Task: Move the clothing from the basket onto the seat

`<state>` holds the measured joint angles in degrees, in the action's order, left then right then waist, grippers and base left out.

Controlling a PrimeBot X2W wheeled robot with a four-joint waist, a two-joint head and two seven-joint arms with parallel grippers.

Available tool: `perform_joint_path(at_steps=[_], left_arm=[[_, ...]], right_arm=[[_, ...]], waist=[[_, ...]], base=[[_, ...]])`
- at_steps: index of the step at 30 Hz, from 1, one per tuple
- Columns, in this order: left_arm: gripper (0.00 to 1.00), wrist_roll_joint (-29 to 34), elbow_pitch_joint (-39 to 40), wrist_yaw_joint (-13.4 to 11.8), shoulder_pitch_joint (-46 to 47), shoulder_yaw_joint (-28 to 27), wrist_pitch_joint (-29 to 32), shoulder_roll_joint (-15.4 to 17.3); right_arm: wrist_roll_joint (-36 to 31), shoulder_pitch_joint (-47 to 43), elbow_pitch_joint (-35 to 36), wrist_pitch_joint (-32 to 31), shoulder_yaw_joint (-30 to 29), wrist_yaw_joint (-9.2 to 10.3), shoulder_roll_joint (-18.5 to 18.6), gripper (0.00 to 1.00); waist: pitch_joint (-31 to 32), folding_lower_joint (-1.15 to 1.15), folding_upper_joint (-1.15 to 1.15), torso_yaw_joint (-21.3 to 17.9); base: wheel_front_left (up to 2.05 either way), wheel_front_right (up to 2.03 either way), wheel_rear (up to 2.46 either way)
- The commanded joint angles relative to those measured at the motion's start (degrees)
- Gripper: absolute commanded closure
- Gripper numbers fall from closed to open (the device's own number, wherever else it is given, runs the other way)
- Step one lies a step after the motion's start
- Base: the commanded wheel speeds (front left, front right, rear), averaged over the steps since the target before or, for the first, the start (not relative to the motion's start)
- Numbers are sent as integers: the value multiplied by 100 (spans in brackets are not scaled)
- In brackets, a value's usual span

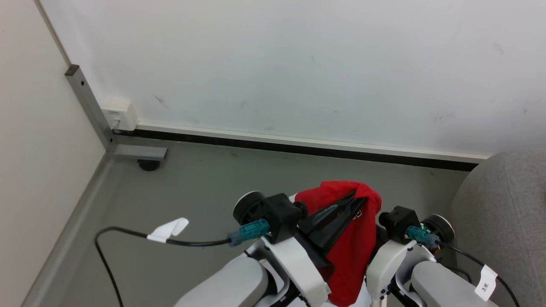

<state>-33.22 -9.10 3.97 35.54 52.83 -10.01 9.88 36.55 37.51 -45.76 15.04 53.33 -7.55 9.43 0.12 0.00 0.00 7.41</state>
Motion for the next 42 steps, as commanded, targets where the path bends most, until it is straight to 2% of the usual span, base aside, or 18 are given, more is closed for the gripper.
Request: perform_joint_path(at_steps=[1, 9, 10, 11, 13, 14, 15, 16, 24, 36, 42], left_arm=[[100, -18, -8, -21, -27, -5, -32, 31], [100, -80, -84, -62, -77, -25, -61, 68], [93, -72, -102, -83, -83, -28, -65, 84], [77, -56, -119, -95, -90, -24, -66, 97], [56, -20, -161, -125, -97, -10, -73, 119], [38, -22, -185, -139, -112, -5, -68, 125], [5, -34, -209, -138, -129, -3, -70, 133], [0, -54, -233, -146, -147, -2, -69, 147], [0, -84, -354, -189, -249, 27, -84, 227], [0, -80, -560, -266, -253, -14, -218, 283], [0, -17, -551, -257, -194, -45, -302, 311]], right_arm=[[65, -13, 27, 19, -40, 13, 41, 100], [111, -141, 110, 19, -317, 13, 51, 100], [133, -152, 144, 18, -367, 13, 66, 100], [145, -165, 193, 19, -424, 13, 87, 100], [169, -197, 306, 19, -568, 13, 128, 100], [202, -237, 366, 19, -655, 13, 142, 100], [182, -261, 416, 18, -734, 13, 184, 100], [175, -280, 475, 19, -825, 13, 220, 100], [223, -447, 1063, 19, -1655, 13, 464, 100], [-51, -669, 1709, 19, -2920, 13, 627, 100], [-221, -880, 1940, 19, -3340, 13, 678, 100]], waist=[[-2, 0, 0, -16], [-1, 0, 0, -148], [-2, 0, 0, -172], [-3, 0, 0, -199], [-8, 0, 0, -260], [-12, 0, 0, -297], [-14, 0, 0, -335], [-16, 0, 0, -382], [-88, 0, 0, -903], [-428, 0, 0, -2051], [-518, 0, 0, -2619]], base=[[0, 0, 0], [0, 0, 0], [0, 0, 0], [0, 0, 0], [0, 0, 0], [0, 0, 0], [0, 0, 0], [0, 0, 0], [0, 0, 0], [0, 0, 0], [0, 0, 0]])
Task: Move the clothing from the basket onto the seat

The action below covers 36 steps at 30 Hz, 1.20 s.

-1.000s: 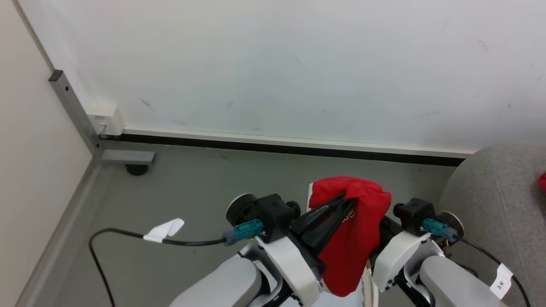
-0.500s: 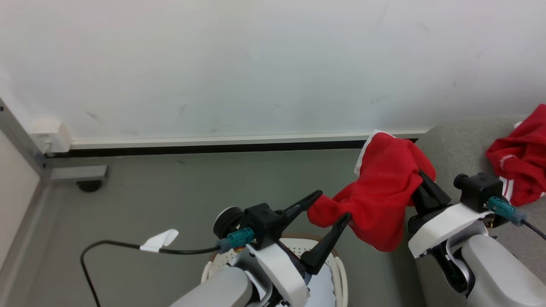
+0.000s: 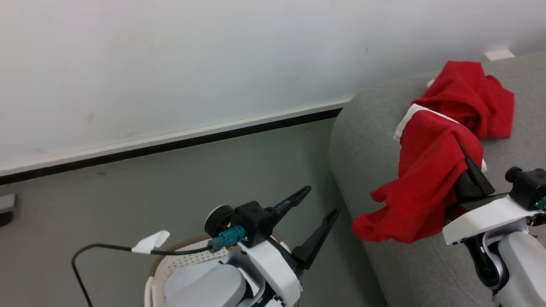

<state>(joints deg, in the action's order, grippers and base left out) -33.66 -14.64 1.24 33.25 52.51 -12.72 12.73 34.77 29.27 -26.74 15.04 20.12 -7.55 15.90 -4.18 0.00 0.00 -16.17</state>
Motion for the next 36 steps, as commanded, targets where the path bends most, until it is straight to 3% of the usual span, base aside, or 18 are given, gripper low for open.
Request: perform_joint_path(at_steps=[1, 8, 15, 24, 36], left_arm=[[0, 47, 16, 27, 47, -12, -61, 35], [0, 220, 8, 73, 39, -18, -171, 78], [0, 306, -65, 35, -10, -26, -203, 57], [0, 338, -94, 101, 55, -28, -234, 32], [0, 377, 134, 62, 232, -74, -35, 378]], right_arm=[[-75, -107, 71, 19, -80, 13, 40, 100], [-193, -425, 361, 18, -395, 13, 17, 100], [-181, -623, 501, 18, -430, 13, 0, 100], [-170, -645, 615, 15, -562, 13, -12, 100], [-454, 503, 630, -313, -1198, 13, 614, 100]], waist=[[-96, 0, 0, -347], [-63, 0, 0, -854], [-15, 0, 0, -1074], [-161, 0, 0, -1053], [-996, 0, 0, -857]], base=[[0, 0, 0], [0, 0, 0], [0, 0, 0], [0, 0, 0], [0, 0, 0]])
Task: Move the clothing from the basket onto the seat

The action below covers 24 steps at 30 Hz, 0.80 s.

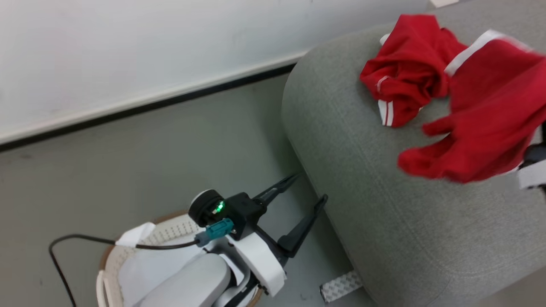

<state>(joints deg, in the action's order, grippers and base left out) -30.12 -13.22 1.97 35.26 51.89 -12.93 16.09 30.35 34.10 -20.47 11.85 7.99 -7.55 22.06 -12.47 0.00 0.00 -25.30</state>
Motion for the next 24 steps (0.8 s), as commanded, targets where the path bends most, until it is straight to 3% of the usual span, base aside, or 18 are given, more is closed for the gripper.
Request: perform_joint_path(at_steps=[1, 14, 19, 24], left_arm=[[0, 40, 38, -16, 48, -5, 25, 77], [0, 281, 698, -51, 479, -60, 476, 620], [0, 361, 863, -51, 637, -76, 562, 759], [0, 397, 917, -13, 762, -43, 570, 771]], right_arm=[[11, 121, -69, -11, -57, 13, 51, 100], [67, 1511, -1681, -33, -545, 13, 659, 100], [-88, 1964, -2567, -243, -317, 13, 635, 100], [31, 2288, -3365, -908, 57, 14, 636, 100]], waist=[[-280, 0, 0, 82], [-1779, 0, 0, 495], [-2265, 0, 0, 598], [-2515, 0, 0, 685]], base=[[0, 0, 0], [0, 0, 0], [0, 0, 0], [0, 0, 0]])
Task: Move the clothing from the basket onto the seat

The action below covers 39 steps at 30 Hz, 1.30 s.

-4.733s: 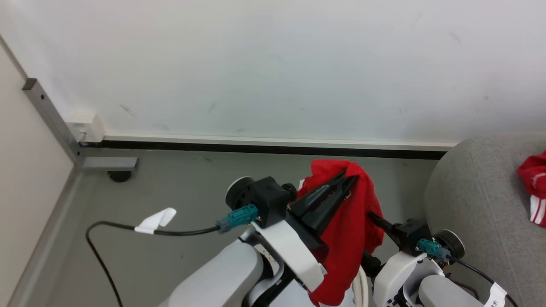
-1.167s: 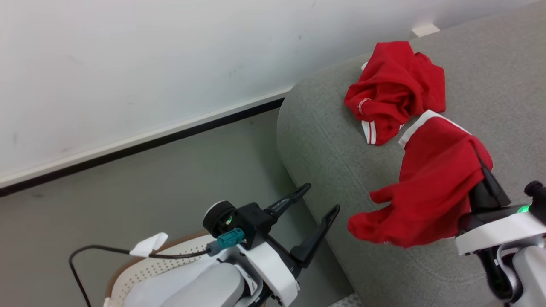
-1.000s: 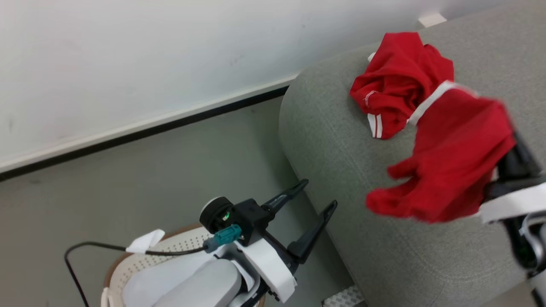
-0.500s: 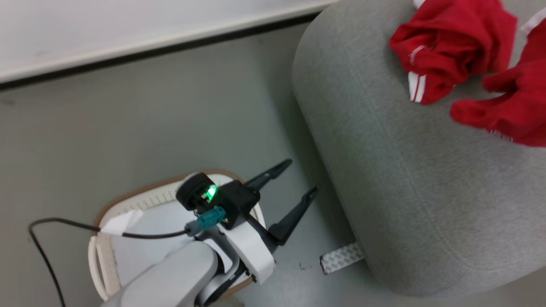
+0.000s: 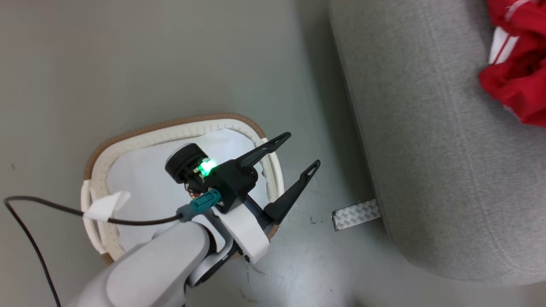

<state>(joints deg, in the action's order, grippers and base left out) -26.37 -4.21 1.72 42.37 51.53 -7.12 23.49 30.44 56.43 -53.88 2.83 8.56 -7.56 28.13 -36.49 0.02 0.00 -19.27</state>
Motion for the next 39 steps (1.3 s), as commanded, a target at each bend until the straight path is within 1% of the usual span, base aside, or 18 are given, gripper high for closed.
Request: perform_joint_path(at_steps=[1, 4, 6, 8, 9, 10, 11, 16, 19, 21, 25, 27, 30, 31, 34, 37, 38, 39], left_arm=[[0, 28, 12, 15, 67, -9, -20, 37], [0, 31, -24, 13, 89, -3, -48, 34], [0, 28, -49, 2, 91, 1, -76, 21], [0, 18, -84, -6, 90, 0, -101, 15], [0, 9, -107, -5, 86, 2, -119, 10], [0, 1, -132, -2, 80, 7, -142, -1], [0, -6, -154, 1, 77, 16, -162, -16], [0, -83, -313, -11, -17, 35, -303, -98], [0, -179, -451, -19, -114, 33, -370, -182], [0, -206, -570, -36, -196, 39, -409, -227], [0, -332, -758, -80, -363, 16, -529, -341], [0, -352, -805, -95, -415, 8, -576, -367], [0, -472, -885, -166, -561, -73, -655, -433], [0, -542, -919, -210, -667, -152, -704, -456], [0, -604, -939, -281, -813, -317, -759, -445], [0, -693, -925, -390, -986, -556, -788, -400], [0, -693, -925, -390, -986, -556, -788, -400], [0, -771, -919, -474, -1122, -734, -802, -358]], right_arm=[[59, 76, -154, -179, 86, 15, 19, 100], [255, 131, -425, -668, 285, 14, 39, 100], [354, 153, -492, -877, 429, 15, 71, 100], [429, 173, -517, -923, 527, 14, 117, 71], [466, 177, -526, -910, 570, 14, 126, 50], [508, 180, -534, -918, 618, 15, 140, 11], [542, 185, -541, -919, 671, 15, 166, 0], [709, 145, -555, -979, 923, 14, 274, 0], [807, 36, -454, -1137, 1140, 14, 368, 0], [930, -100, -328, -1402, 1363, 15, 432, 0], [1191, -292, 45, -1720, 1729, 14, 724, 0], [1258, -361, 149, -1752, 1819, 14, 773, 0], [1428, -552, 483, -1833, 2059, 15, 1005, 0], [1490, -624, 739, -1706, 2168, 14, 1158, 0], [1603, -790, 1122, -1443, 2250, 14, 1255, 0], [1773, -923, 1517, -1158, 2218, 14, 1257, 0], [1773, -923, 1517, -1158, 2218, 14, 1257, 0], [1840, -1047, 1806, -883, 2148, 14, 1205, 0]], waist=[[-138, -2, 0, 89], [-169, -2, 0, 105], [-173, -2, 0, 106], [-152, -2, 0, 98], [-126, -2, 0, 92], [-89, -2, 0, 87], [-44, -2, 0, 84], [331, -2, 0, 84], [652, -2, 0, 102], [891, -2, 0, 119], [1382, -2, 0, 189], [1515, -2, 0, 214], [1859, -2, 0, 296], [2082, -2, 0, 361], [2418, -2, 0, 483], [2736, -2, 0, 615], [2736, -2, 0, 615], [2916, -2, 0, 721]], base=[[0, 0, 0], [0, 0, 0], [0, 0, 0], [0, 0, 0], [0, 0, 0], [0, 0, 0], [0, 0, 0], [0, 0, 0], [0, 0, 0], [0, 0, 0], [0, 0, 0], [0, 0, 0], [0, 0, 0], [0, 0, 0], [0, 0, 0], [0, 0, 0], [0, 0, 0], [0, 0, 0]])
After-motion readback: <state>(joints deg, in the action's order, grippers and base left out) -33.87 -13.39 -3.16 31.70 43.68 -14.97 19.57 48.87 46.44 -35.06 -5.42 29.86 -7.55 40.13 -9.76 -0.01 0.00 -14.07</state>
